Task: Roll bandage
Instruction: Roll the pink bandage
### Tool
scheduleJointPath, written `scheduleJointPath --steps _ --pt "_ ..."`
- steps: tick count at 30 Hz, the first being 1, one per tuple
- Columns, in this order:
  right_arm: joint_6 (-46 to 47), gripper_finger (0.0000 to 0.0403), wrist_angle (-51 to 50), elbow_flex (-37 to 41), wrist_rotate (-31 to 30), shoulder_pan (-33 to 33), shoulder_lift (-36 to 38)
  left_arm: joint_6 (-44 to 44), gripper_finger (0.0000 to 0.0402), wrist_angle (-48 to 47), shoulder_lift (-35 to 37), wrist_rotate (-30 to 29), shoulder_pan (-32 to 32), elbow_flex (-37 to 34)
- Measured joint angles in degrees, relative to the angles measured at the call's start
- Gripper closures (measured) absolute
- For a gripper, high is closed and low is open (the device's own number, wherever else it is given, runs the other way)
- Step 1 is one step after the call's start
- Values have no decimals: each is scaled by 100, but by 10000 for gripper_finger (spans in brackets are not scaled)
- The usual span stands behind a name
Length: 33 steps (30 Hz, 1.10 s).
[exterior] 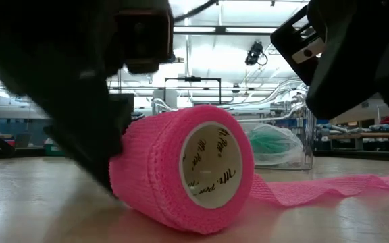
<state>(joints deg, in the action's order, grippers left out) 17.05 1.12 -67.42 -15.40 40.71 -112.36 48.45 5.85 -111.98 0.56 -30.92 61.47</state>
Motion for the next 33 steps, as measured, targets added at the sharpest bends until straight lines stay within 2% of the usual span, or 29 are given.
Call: scheduleJointPath --steps 4,17,28,33 --pt "-21 304 4 1 -20 -11 0 -8 178 548 -78 38 53 6" --pt "434 304 -115 2 161 49 -7 -24 178 536 -88 36 97 4" --pt "369 304 685 2 99 155 -407 -5 178 548 -88 -96 106 4" --pt "299 304 800 0 -191 119 -578 0 178 553 -88 -134 104 4"
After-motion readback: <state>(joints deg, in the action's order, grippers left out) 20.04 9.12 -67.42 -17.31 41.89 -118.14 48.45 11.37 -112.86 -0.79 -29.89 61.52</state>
